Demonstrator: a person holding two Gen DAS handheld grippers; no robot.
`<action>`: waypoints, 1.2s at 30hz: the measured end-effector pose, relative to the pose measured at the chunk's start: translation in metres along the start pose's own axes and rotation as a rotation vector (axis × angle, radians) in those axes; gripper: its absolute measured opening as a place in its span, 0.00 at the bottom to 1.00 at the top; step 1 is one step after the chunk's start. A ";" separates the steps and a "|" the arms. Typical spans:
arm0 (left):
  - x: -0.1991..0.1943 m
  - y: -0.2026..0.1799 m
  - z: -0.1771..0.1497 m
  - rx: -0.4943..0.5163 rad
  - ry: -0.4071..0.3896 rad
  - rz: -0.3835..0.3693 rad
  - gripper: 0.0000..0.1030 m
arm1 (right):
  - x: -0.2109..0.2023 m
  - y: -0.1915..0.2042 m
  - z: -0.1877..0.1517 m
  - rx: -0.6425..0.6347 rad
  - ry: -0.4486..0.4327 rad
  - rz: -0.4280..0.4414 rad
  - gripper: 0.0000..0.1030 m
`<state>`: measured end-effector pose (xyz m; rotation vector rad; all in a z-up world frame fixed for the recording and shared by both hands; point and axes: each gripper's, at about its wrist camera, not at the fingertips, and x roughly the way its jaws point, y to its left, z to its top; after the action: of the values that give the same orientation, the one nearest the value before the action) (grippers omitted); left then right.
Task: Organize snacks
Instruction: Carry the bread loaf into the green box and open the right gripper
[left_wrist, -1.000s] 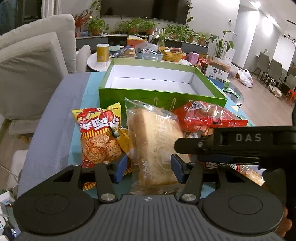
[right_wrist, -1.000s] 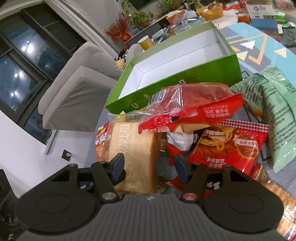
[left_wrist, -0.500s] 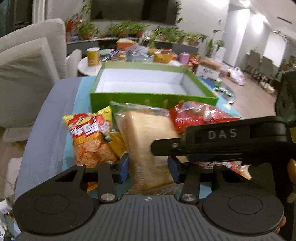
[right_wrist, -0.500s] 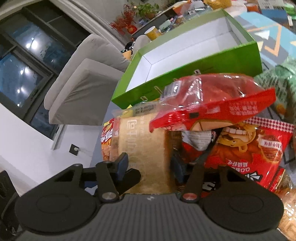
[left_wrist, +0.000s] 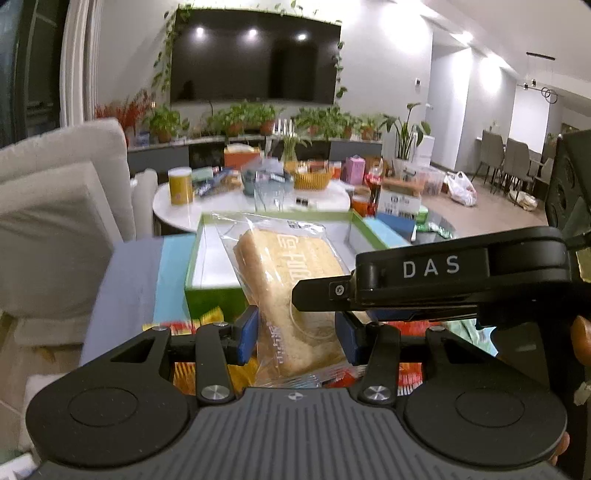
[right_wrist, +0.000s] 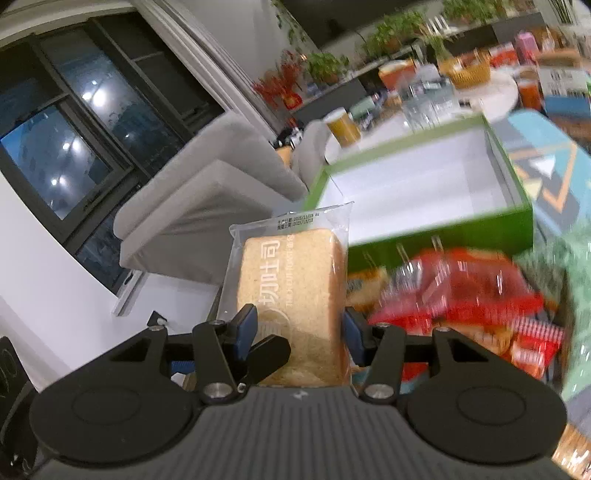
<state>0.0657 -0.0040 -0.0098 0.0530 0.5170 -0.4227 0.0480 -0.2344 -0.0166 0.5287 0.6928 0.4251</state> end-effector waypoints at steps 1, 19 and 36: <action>0.001 0.000 0.005 0.005 -0.012 0.000 0.41 | 0.003 0.001 0.005 -0.004 -0.007 0.002 0.54; 0.080 0.036 0.056 0.008 -0.050 -0.018 0.41 | 0.060 -0.012 0.071 0.022 -0.077 -0.009 0.54; 0.152 0.072 0.038 -0.032 0.088 -0.025 0.41 | 0.127 -0.039 0.074 0.115 0.016 -0.064 0.54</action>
<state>0.2323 -0.0016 -0.0557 0.0347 0.6110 -0.4375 0.1956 -0.2211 -0.0531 0.6105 0.7509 0.3312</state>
